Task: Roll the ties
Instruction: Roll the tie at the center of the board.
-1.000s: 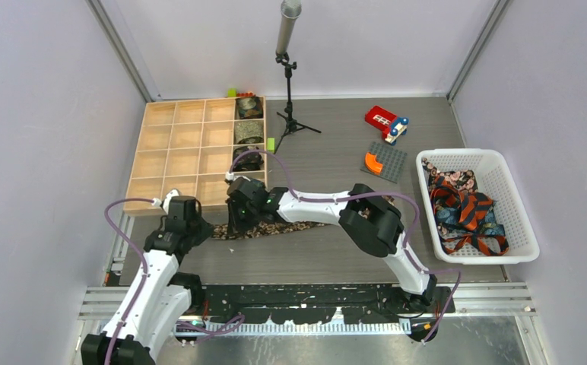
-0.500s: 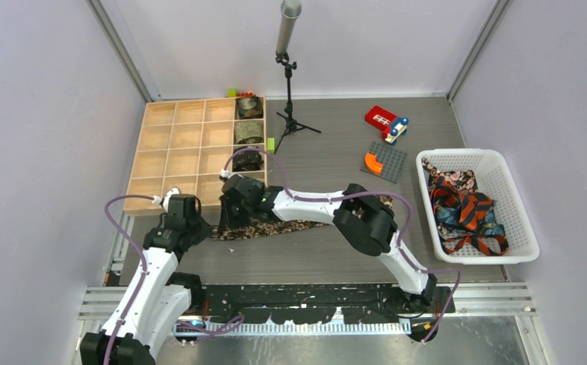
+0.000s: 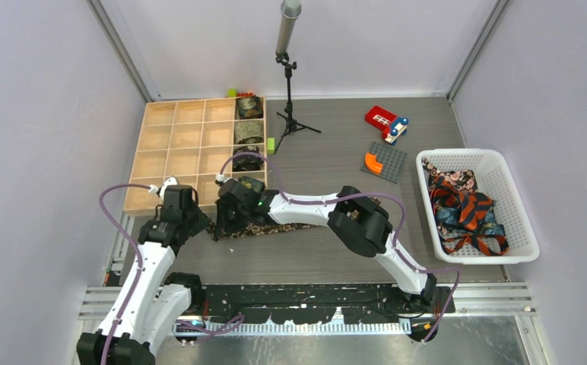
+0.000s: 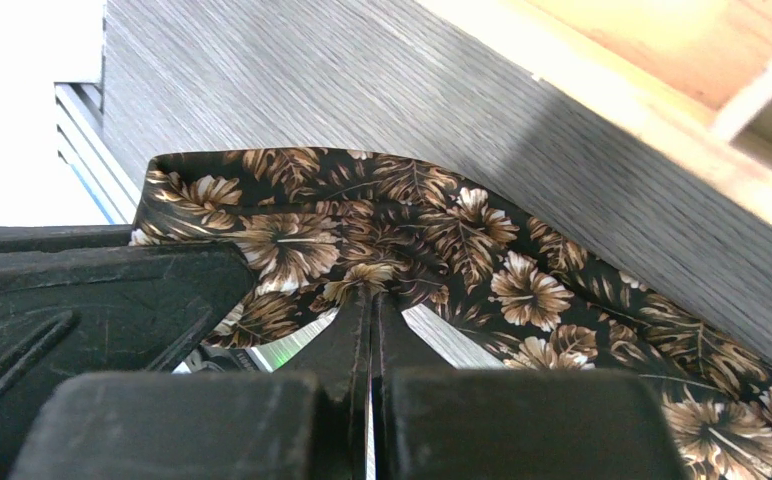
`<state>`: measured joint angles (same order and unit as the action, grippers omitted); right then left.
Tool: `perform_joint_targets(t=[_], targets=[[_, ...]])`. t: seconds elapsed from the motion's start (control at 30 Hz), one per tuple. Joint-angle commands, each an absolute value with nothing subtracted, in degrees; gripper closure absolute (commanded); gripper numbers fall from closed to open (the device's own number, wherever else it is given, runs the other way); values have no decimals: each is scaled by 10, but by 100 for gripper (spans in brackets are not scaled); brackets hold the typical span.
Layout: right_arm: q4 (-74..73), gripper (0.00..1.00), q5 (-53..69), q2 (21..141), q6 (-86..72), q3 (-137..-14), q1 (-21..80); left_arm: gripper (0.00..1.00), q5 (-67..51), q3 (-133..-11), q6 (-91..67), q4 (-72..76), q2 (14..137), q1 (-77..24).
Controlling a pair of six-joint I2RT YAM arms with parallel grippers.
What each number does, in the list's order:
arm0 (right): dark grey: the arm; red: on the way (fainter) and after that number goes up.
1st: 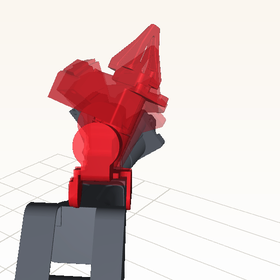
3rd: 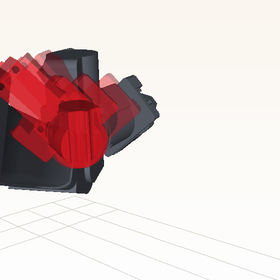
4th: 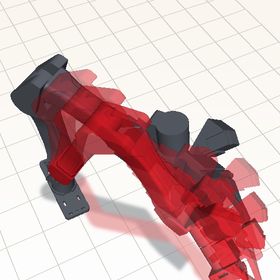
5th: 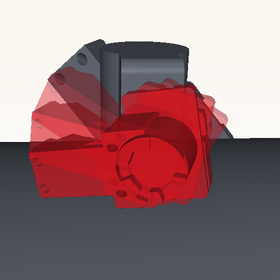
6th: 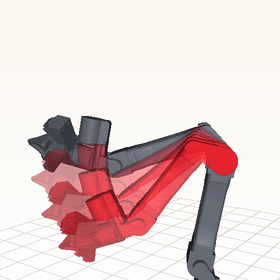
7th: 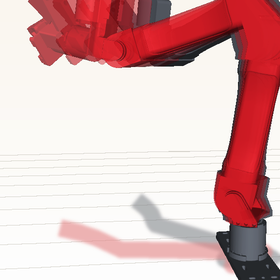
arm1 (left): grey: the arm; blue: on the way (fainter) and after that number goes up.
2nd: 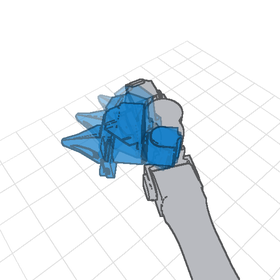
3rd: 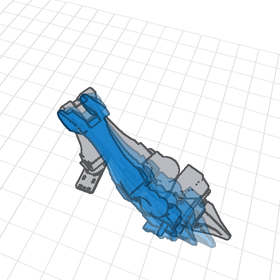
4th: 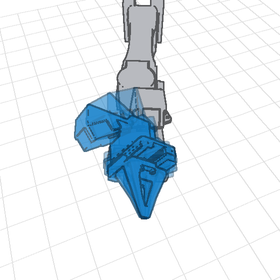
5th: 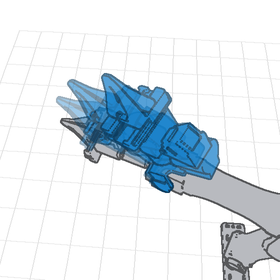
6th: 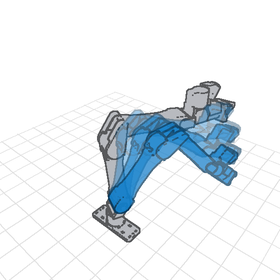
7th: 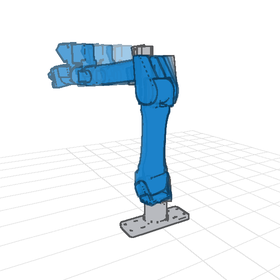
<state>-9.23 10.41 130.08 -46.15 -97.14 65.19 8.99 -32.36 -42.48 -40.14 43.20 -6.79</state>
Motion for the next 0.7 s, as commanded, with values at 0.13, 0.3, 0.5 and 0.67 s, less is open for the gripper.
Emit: perform_joint_targets(t=[0.13, 0.3, 0.5, 0.67], targets=[[-81, 99, 87, 1256, -455, -973, 641, 100, 108, -349, -404, -408, 444, -71], [-75, 99, 96, 1220, -449, -937, 639, 100, 125, -344, -409, -399, 449, -71], [-63, 99, 130, 1247, -452, -948, 660, 100, 125, -344, -408, -399, 449, -71], [-52, 99, 133, 1275, -458, -964, 662, 100, 127, -343, -409, -402, 441, -70]])
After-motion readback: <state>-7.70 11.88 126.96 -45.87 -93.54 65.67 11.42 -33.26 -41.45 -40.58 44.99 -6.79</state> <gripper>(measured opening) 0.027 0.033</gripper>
